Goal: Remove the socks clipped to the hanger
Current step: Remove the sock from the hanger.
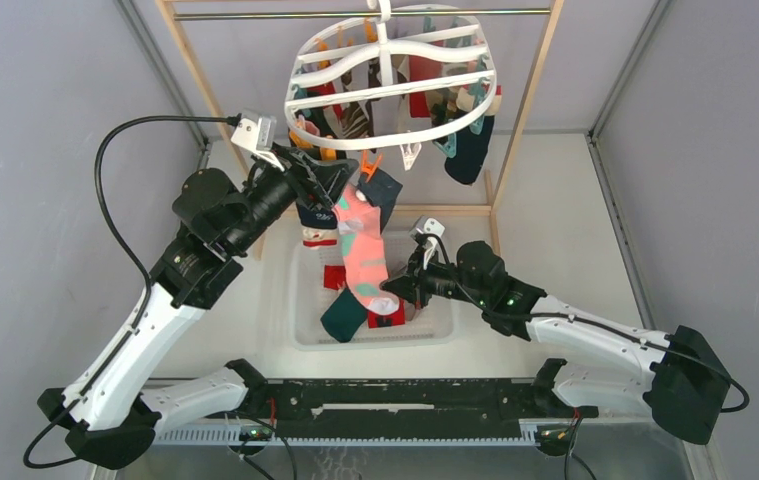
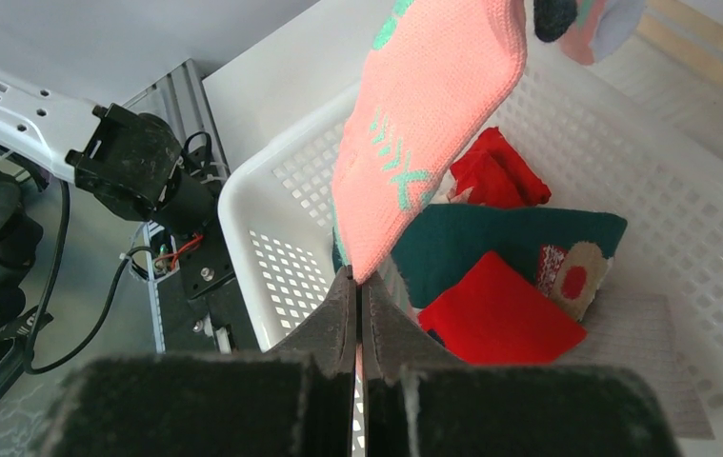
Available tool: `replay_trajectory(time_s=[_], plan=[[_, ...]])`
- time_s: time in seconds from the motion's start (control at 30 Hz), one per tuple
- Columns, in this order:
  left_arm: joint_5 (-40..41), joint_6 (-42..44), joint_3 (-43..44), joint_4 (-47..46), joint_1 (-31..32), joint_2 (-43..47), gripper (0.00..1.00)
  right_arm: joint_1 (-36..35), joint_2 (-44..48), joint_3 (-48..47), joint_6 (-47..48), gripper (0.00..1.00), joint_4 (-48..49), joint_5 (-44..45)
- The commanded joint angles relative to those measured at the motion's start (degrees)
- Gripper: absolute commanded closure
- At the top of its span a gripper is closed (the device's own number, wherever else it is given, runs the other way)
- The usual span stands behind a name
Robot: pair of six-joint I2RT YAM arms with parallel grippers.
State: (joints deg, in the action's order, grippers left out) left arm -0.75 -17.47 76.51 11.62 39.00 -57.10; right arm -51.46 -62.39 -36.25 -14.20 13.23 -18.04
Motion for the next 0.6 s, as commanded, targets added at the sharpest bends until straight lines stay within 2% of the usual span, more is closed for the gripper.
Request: replay_trajectory(time_s=[0.0,0.27,0.57], plan=[[-1.62,1.35,4.17,-2.72,-0.45,0.15,0.35,-0.50,1.69,-0.05,0.66,1.00,1.36,0.38],[-2.05,1.07,4.50,-2.74,-1.01,-0.15,0.45,-0.49,1.32,-0.05,0.83,1.00,1.09,0.29],[-2.38,0.80,4.94,-2.59,-1.51,-0.91,0.66,-0.48,1.39,0.77,0.66,1.00,1.71,0.37]])
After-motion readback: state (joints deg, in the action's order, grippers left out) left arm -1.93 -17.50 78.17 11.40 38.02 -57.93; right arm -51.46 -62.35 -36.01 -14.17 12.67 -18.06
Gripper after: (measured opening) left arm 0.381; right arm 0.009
